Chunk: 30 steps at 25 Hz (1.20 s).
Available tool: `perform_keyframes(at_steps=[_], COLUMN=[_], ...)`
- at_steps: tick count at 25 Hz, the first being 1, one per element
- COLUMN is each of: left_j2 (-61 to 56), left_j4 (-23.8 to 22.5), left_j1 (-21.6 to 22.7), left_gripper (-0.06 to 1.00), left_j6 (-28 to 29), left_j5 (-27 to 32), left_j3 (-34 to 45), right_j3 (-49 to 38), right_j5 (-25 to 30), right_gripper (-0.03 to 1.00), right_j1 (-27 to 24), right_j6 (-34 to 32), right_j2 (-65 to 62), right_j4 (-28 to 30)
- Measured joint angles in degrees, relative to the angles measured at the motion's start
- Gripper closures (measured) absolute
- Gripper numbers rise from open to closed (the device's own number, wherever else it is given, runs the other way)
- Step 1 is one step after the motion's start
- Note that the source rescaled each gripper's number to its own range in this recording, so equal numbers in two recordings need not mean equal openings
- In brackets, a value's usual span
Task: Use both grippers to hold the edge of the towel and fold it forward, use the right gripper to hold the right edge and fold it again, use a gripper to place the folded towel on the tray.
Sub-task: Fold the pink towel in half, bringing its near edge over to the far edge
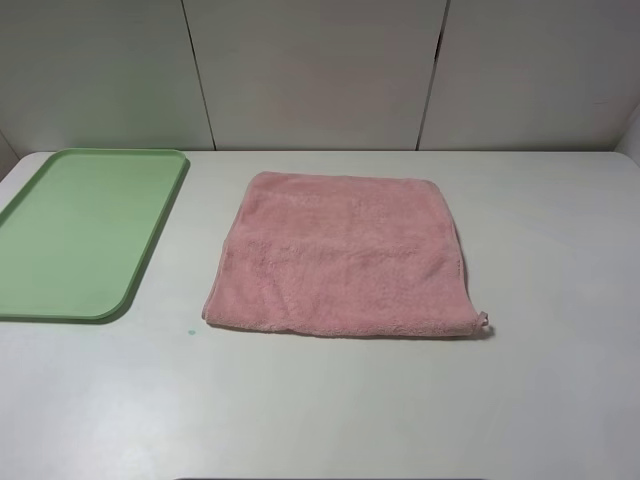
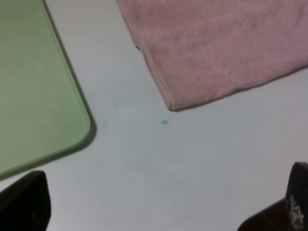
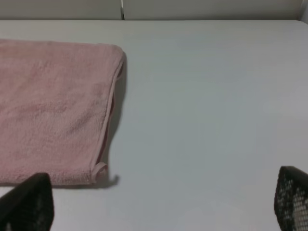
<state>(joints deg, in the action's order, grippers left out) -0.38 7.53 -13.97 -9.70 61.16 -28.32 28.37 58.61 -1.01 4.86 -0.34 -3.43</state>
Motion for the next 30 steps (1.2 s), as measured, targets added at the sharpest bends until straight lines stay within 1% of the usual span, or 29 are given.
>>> perform_keyframes(at_steps=[30], left_j2=[0.00], left_j4=[0.00], left_j1=[0.00], left_gripper=[-0.04], left_j6=[0.00], left_j5=[0.00], left_j3=[0.00], right_j3=[0.00], right_j5=[0.00], right_gripper=[-0.03], right_j1=[0.00], right_j6=[0.00], right_j2=[0.00], right_j4=[0.00])
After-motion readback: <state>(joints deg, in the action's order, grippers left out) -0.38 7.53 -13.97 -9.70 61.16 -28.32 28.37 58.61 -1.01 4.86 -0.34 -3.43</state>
